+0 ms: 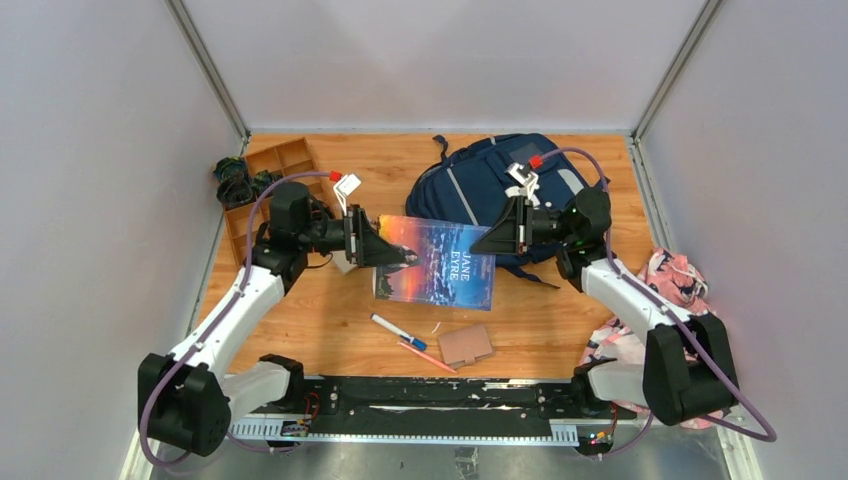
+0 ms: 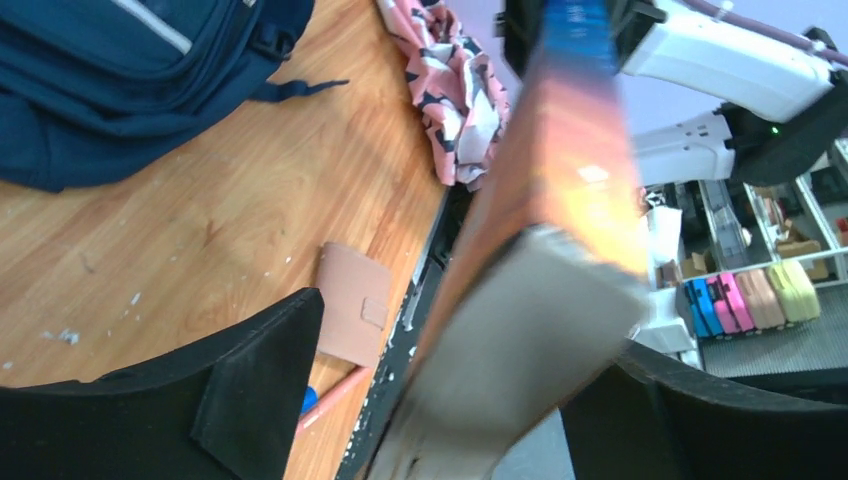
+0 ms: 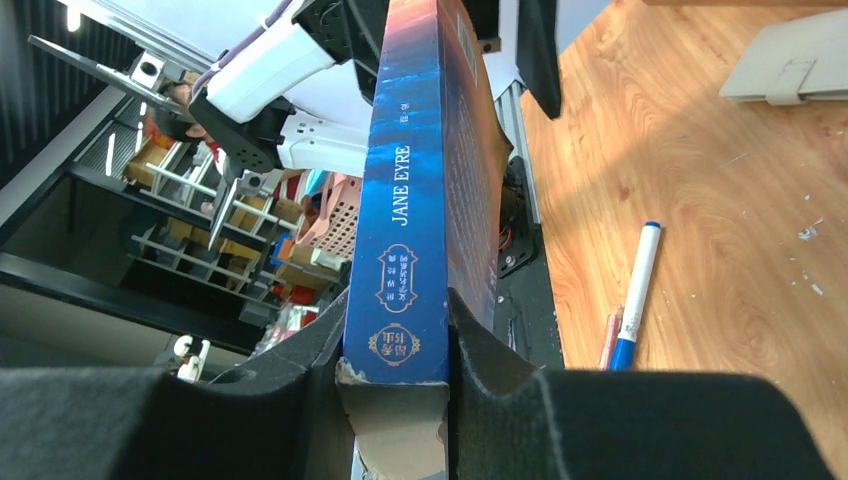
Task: Pack the student bag
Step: Place the book in the student bag.
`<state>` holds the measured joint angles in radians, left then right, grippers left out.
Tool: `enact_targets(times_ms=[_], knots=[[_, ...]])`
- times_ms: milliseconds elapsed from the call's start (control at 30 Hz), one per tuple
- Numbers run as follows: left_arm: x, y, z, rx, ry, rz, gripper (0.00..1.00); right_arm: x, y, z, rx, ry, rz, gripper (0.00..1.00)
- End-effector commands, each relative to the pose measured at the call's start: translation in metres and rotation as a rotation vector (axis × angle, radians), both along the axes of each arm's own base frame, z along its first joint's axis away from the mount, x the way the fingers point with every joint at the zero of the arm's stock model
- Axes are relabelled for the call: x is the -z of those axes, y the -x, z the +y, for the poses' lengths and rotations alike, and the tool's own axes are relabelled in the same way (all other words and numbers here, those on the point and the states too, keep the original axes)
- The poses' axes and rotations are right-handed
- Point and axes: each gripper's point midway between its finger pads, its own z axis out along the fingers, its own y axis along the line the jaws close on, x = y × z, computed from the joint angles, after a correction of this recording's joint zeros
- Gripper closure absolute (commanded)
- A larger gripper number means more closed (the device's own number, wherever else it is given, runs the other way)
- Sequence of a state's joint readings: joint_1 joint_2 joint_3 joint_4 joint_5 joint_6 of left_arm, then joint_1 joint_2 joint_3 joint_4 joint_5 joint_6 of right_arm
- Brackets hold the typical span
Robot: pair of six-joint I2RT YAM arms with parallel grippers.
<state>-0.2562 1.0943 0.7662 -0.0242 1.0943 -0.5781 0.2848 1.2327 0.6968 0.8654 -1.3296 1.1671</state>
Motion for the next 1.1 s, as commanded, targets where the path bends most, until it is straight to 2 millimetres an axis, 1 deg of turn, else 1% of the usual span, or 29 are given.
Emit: enact_targets(times_ms=[0,67,100,167,267,300,333,367,400,433,467,500,533,567,633,700,800,900,967,1000,1067], knots=[[-0.021,0.013,0.001,0.051,0.056,-0.068,0.21,-0.025,-0.004,0.007,-0.018,-0.051,-0.072,1.0],[-0.021,0.014,0.001,0.051,0.057,-0.065,0.36,-0.024,-0.009,0.009,-0.01,-0.054,-0.061,1.0],[-0.021,0.014,0.001,0.049,0.057,-0.066,0.46,-0.023,-0.012,0.009,-0.004,-0.055,-0.055,1.0],[-0.021,0.013,0.001,0.042,0.056,-0.059,0.7,-0.023,-0.017,0.011,0.005,-0.058,-0.05,1.0],[-0.021,0.009,0.001,0.025,0.053,-0.056,0.88,-0.023,-0.025,0.014,0.021,-0.055,-0.05,1.0],[-0.021,0.008,0.001,0.016,0.051,-0.053,0.96,-0.022,-0.029,0.014,0.031,-0.049,-0.048,1.0],[-0.02,0.005,0.001,0.003,0.048,-0.049,1.0,-0.02,-0.033,0.016,0.042,-0.038,-0.042,1.0],[-0.019,0.0,0.002,-0.02,0.041,-0.039,1.0,-0.015,-0.038,0.016,0.058,-0.014,-0.027,1.0],[-0.018,-0.007,0.004,-0.053,0.031,-0.027,1.0,-0.01,-0.046,0.017,0.086,0.02,-0.02,0.89],[-0.016,-0.015,0.008,-0.101,0.014,-0.002,1.0,0.0,-0.055,0.017,0.131,0.081,0.004,0.75],[-0.01,-0.025,0.015,-0.164,-0.012,0.056,1.0,0.013,-0.066,0.013,0.202,0.173,-0.009,0.59],[-0.006,-0.037,0.026,-0.244,-0.037,0.096,1.0,0.028,-0.077,0.006,0.287,0.304,-0.023,0.46],[-0.005,-0.047,0.036,-0.321,-0.062,0.125,1.0,0.047,-0.091,-0.009,0.395,0.474,-0.054,0.37],[-0.004,-0.057,0.047,-0.411,-0.096,0.133,1.0,0.058,-0.103,-0.022,0.472,0.598,-0.085,0.34],[-0.011,-0.067,0.066,-0.551,-0.152,0.133,1.0,0.072,-0.12,-0.036,0.548,0.719,-0.093,0.33],[-0.017,-0.073,0.087,-0.675,-0.201,0.152,1.0,0.082,-0.133,-0.038,0.579,0.793,-0.091,0.33],[-0.029,-0.074,0.113,-0.846,-0.238,0.167,1.0,0.102,-0.151,-0.036,0.614,0.941,-0.13,0.33],[-0.042,-0.072,0.131,-0.987,-0.214,0.141,1.0,0.117,-0.162,-0.017,0.592,1.034,-0.189,0.3],[-0.049,-0.068,0.142,-1.048,-0.223,0.118,1.0,0.123,-0.169,-0.001,0.575,1.068,-0.225,0.3],[-0.051,-0.066,0.148,-1.077,-0.237,0.11,1.0,0.127,-0.172,0.007,0.559,1.078,-0.238,0.32],[-0.055,-0.062,0.153,-1.094,-0.257,0.101,1.0,0.134,-0.178,0.027,0.513,1.075,-0.257,0.37]])
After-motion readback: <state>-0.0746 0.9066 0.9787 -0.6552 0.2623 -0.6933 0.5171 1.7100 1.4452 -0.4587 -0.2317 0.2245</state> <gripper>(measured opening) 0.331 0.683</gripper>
